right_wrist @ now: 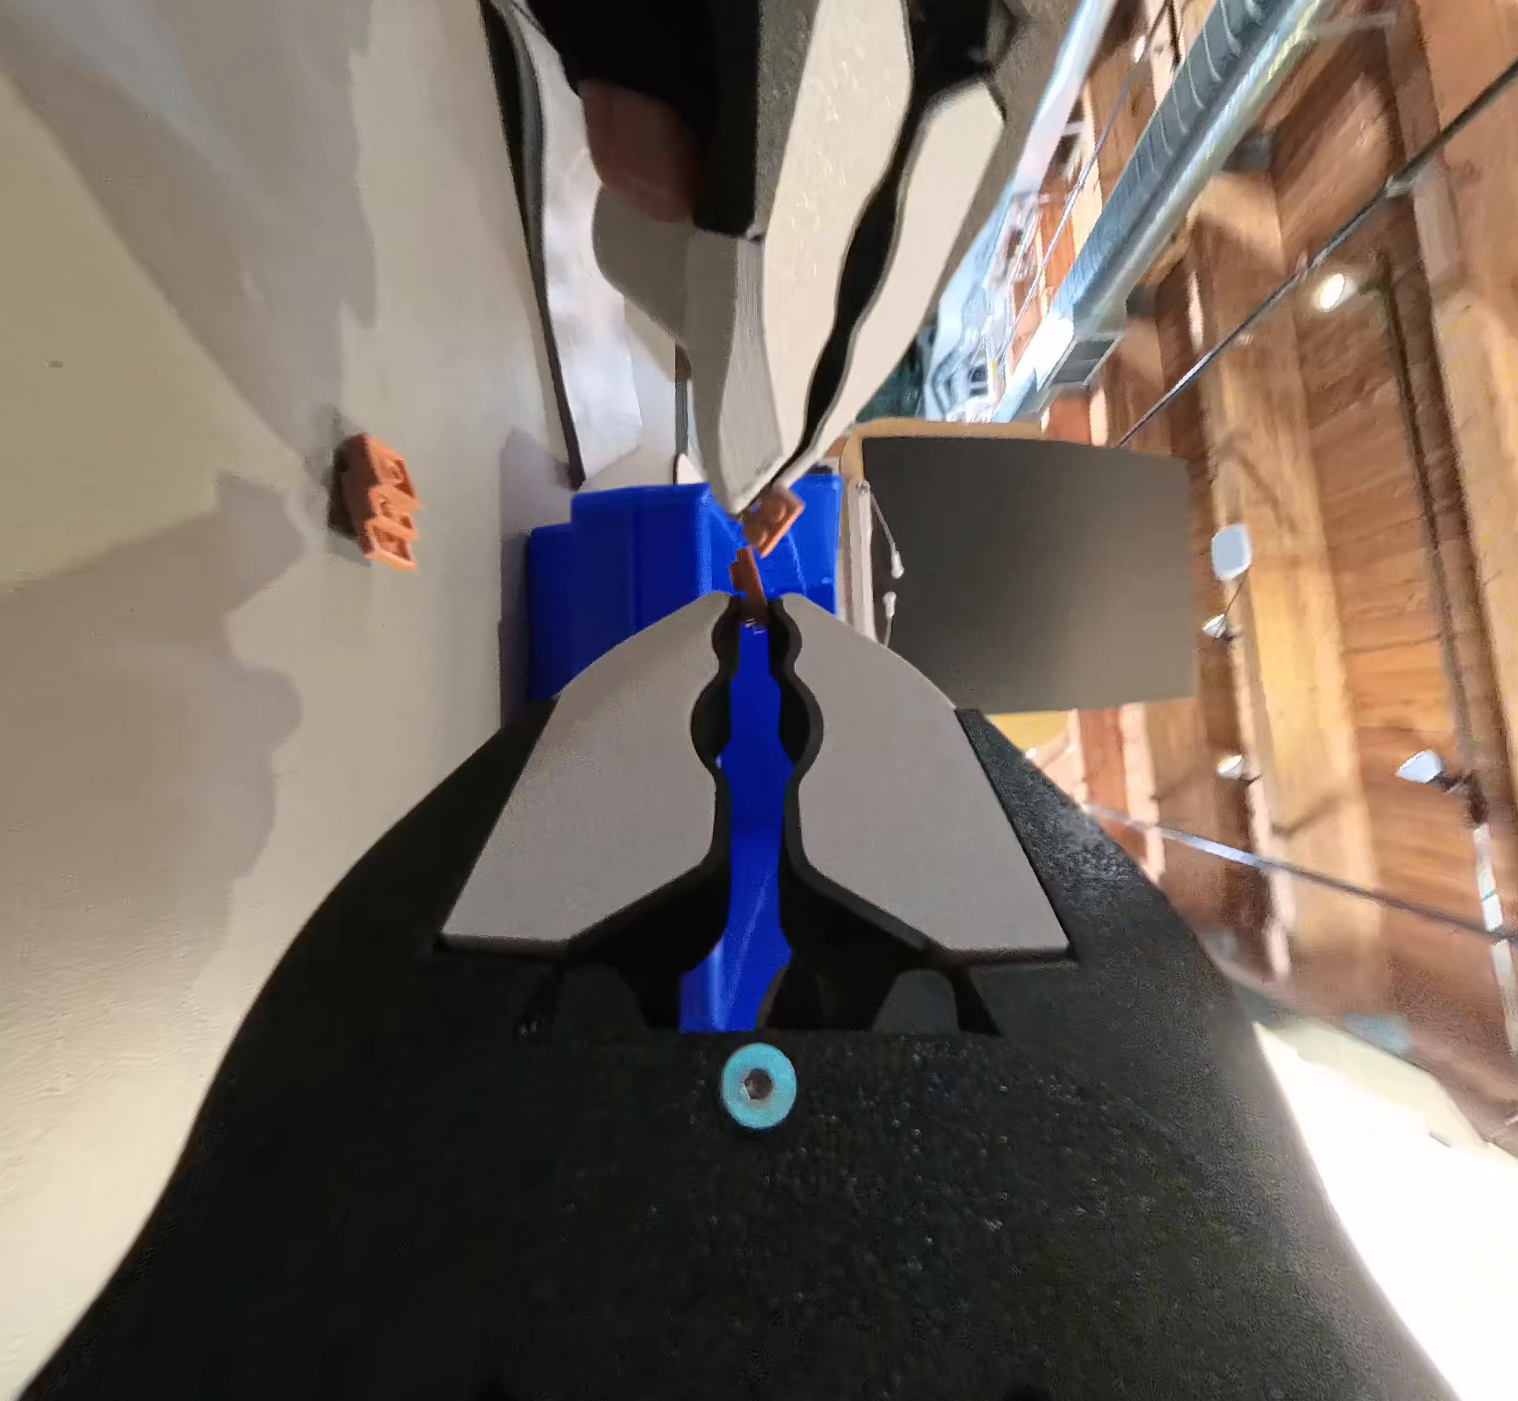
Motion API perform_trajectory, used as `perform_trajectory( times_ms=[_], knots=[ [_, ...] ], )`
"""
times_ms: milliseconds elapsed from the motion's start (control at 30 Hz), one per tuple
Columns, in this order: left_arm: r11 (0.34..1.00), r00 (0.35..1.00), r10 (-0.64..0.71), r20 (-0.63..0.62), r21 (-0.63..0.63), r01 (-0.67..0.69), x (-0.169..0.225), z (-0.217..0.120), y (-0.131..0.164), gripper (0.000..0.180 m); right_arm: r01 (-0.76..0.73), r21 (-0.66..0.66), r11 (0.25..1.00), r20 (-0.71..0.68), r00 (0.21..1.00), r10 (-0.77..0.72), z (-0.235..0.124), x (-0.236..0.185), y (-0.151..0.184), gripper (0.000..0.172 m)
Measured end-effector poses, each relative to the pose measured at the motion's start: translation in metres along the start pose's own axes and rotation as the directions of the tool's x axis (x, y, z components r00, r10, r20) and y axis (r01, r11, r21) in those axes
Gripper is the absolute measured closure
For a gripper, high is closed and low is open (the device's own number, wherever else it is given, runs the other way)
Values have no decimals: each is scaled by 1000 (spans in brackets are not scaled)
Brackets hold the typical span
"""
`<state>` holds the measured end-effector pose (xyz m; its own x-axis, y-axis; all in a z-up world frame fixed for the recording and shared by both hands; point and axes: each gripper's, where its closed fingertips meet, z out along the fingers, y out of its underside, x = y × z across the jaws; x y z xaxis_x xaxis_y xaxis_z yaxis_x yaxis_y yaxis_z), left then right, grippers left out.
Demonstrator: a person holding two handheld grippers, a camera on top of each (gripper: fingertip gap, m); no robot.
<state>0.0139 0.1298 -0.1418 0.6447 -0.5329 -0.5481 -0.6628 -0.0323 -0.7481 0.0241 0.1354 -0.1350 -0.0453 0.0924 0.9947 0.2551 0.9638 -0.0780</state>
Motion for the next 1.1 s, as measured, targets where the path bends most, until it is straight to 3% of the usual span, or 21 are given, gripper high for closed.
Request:
perform_trajectory(
  times_ms=[100,200,300,433,533,867,933,1000,1033,1100],
  knots=[
    [997,992,-70,107,33,67,-30,-3,-2,175,-202,-74,977,7,979,203,8,11,23,166],
    [995,972,-103,210,10,103,-68,5,-3,175,-416,-177,892,-9,907,421,27,28,57,165],
    [986,954,-146,263,-44,163,-107,23,-3,174,-594,-333,732,-41,785,618,52,38,99,165],
    [943,926,-282,251,-106,315,-131,48,8,166,-774,-459,437,-46,512,858,74,27,126,158],
    [936,911,-306,275,-88,341,-137,52,13,156,-821,-459,339,-75,416,906,79,20,135,155],
    [984,936,-178,302,65,166,-117,17,8,152,-821,-410,397,-10,439,899,63,23,121,146],
    [990,976,-116,182,106,98,-91,10,1,155,-807,-380,452,86,456,886,59,24,102,146],
    [992,997,-46,-61,115,53,-46,5,4,157,-771,-371,517,213,471,856,52,15,78,146],
    [995,981,-45,-191,80,61,-22,3,13,156,-750,-378,542,271,470,840,48,7,67,146],
    [995,942,-96,-322,-14,97,7,3,37,152,-721,-391,573,353,457,816,42,-8,51,147]
  ],
)
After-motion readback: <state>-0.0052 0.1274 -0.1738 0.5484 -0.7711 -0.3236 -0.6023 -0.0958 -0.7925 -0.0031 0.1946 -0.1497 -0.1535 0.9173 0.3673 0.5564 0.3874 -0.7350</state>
